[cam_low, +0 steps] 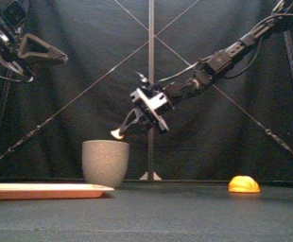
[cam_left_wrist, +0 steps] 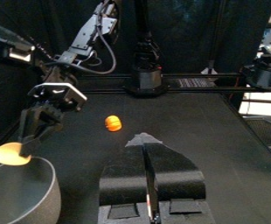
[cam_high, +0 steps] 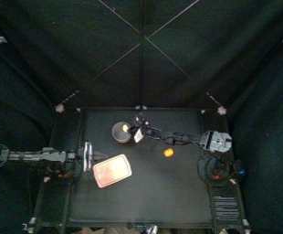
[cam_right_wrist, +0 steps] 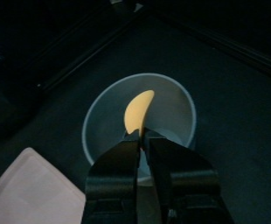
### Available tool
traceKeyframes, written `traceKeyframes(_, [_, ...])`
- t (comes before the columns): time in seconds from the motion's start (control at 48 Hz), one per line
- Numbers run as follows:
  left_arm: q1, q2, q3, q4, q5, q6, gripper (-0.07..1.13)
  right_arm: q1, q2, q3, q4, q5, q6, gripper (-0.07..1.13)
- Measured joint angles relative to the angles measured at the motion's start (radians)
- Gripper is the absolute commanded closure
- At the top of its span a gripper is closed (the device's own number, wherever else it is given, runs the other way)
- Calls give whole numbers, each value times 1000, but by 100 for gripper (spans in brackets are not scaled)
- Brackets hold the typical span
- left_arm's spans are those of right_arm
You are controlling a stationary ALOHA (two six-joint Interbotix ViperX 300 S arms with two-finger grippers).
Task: Pick the chip then place it in the grey bowl
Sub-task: Drop chip in the grey bowl and return to neutral
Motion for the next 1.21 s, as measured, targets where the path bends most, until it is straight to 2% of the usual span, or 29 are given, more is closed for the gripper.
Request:
traceKeyframes(0.083, [0,0,-2,-2,0,0,100,2,21,-17,-3,0,-5,50])
traceKeyframes(0.208, [3,0,0,-3,0,2,100,5,25,-34,-5,-2,-8,35])
traceKeyframes(0.312, [8,0,0,-3,0,2,100,6,25,-35,-5,-2,-9,28])
traceKeyframes(0.5, [15,0,0,-5,0,2,100,8,23,-34,-18,-17,-9,27])
traceKeyframes(0.667, [18,0,0,-5,2,2,100,14,-52,34,-72,-95,-11,27])
traceKeyframes(1.042, [46,0,0,-5,-2,2,100,38,-351,453,-179,-430,-11,27])
traceKeyframes(1.208, [75,0,0,-5,-14,2,100,64,-472,586,-181,-486,-11,27])
